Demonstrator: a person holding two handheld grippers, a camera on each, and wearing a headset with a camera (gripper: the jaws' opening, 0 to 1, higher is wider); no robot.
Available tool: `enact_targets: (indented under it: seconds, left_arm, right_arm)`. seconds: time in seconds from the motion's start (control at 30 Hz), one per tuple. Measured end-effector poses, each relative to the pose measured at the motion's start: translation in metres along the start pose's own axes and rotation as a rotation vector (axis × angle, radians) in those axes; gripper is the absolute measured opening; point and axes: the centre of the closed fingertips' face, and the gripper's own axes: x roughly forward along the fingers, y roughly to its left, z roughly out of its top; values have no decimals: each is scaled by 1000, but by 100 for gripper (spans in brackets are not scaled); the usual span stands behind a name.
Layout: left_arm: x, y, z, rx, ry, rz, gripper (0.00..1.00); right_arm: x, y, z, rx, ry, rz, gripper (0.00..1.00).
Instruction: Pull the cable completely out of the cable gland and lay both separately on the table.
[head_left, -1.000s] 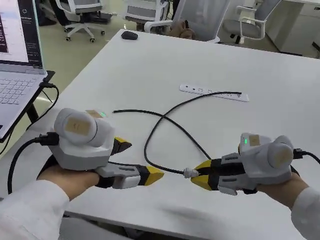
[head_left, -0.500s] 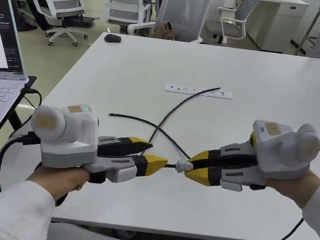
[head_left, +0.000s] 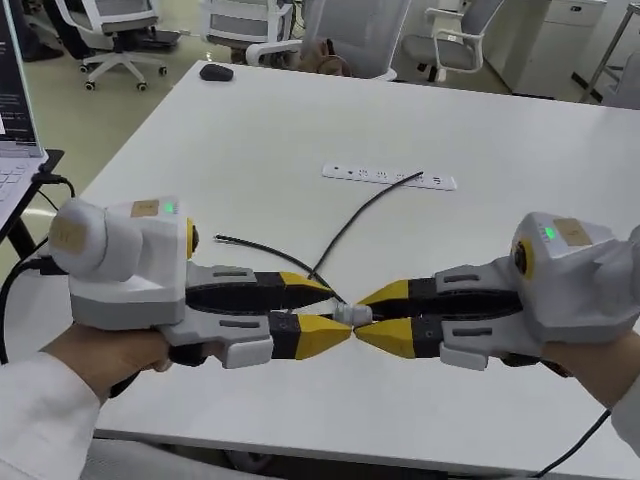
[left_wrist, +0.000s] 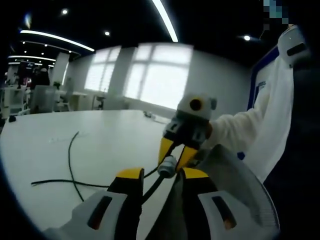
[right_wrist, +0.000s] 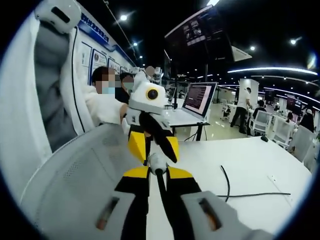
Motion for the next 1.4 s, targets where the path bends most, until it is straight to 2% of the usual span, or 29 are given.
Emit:
enact_targets:
  seconds: [0.1, 0.2, 0.23, 0.27, 0.33, 0.4, 0.5, 0.57, 0.63, 0.77, 0.83, 0.9, 0.97, 1.0, 1.03, 1.07, 1.13, 1.17, 1.23, 1.27, 1.4]
  left_arm:
    - [1, -7, 6, -4, -26, -42, 25]
    - [0, -18, 11, 39, -52, -73, 19]
    - [0, -20, 11, 32, -52, -85, 18]
    - [-2, -21, 13, 21, -61, -93, 18]
    - [-3, -23, 17, 34, -84, -100, 18]
    - [-5, -23, 25, 13, -117, -107, 18]
    - [-5, -22, 29, -3, -145, -107, 18]
    - [-5, -24, 28, -38, -142, -112, 18]
    - [-6, -26, 31, -32, -150, -118, 18]
    - [-5, -25, 31, -49, -128, -118, 17]
    - [-8, -26, 31, -32, -125, -119, 16]
    - [-9, -27, 32, 11, -128, -108, 16]
    - [-8, -27, 34, 130, -135, -92, 16]
    - [-8, -28, 36, 159, -144, -88, 16]
    - [-9, -28, 39, 199, -164, -76, 16]
    - [-10, -29, 39, 219, -168, -76, 16]
    - [-10, -31, 38, 239, -167, -83, 16]
    - [-10, -32, 39, 275, -170, -76, 16]
    - [-8, -35, 39, 299, -171, -82, 16]
    - [-8, -35, 39, 303, -171, -81, 16]
    - [-7, -35, 37, 333, -160, -81, 17]
  right_arm:
    - [-2, 2, 5, 4, -25, 5, 10]
    - [-3, 6, 14, -18, -55, 8, 10]
    - [-3, 7, 15, -24, -56, 10, 10]
    - [-3, 8, 16, -28, -59, 13, 10]
    - [-4, 8, 22, -15, -97, 19, 10]
    - [-5, 7, 27, -4, -123, 17, 10]
    - [-5, 7, 31, -8, -136, 13, 11]
    - [-5, 10, 32, -16, -136, 19, 11]
    - [-6, 11, 34, -18, -150, 18, 11]
    - [-4, 11, 34, -11, -146, 13, 11]
    - [-3, 11, 36, 0, -153, 12, 12]
    - [-3, 11, 36, 90, -160, 38, 12]
    - [-6, 5, 32, 184, -152, 37, 17]
    - [-8, 3, 29, 250, -147, 43, 20]
    - [-10, 3, 27, 286, -147, 52, 21]
    - [-12, 3, 28, 304, -156, 58, 21]
    - [-18, 3, 35, 316, -210, 62, 18]
    - [-20, 5, 39, 349, -229, 74, 18]
    - [-19, 9, 41, 389, -230, 101, 21]
    - [-19, 8, 41, 377, -230, 99, 21]
    - [-17, 7, 47, 399, -259, 98, 12]
